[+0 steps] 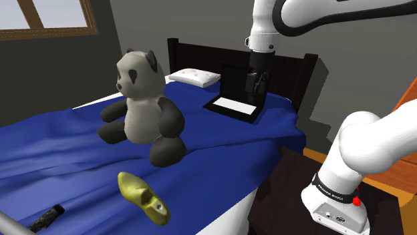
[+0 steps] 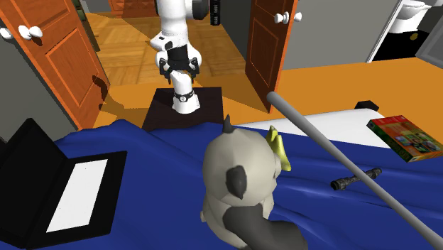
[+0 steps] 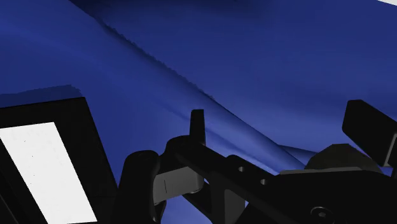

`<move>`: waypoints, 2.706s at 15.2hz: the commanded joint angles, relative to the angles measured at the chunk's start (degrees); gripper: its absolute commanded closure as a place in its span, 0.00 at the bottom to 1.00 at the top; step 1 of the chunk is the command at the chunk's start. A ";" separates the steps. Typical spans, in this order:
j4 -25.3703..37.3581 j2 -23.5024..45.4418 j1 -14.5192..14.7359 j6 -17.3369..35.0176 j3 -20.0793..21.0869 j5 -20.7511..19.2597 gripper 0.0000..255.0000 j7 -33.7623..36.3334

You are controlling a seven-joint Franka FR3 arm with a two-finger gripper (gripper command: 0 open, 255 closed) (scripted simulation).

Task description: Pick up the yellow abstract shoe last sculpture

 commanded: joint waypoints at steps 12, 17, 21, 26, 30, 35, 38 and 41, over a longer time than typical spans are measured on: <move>13.60 23.08 3.30 3.72 16.50 0.44 0.00 19.72; 22.14 34.77 4.81 3.29 21.56 -3.22 0.00 28.26; 30.44 45.18 7.31 1.70 24.26 -7.52 0.00 35.15; 43.08 58.93 12.84 -2.17 25.23 -13.24 0.00 42.52; 55.72 70.29 18.80 -6.80 24.45 -17.13 0.00 46.56; 78.01 86.45 28.21 -15.57 22.12 -20.98 0.00 48.71; 78.08 87.49 28.53 -14.71 21.83 -21.16 0.00 48.82; 76.43 87.94 28.25 -12.73 21.72 -21.33 0.00 49.02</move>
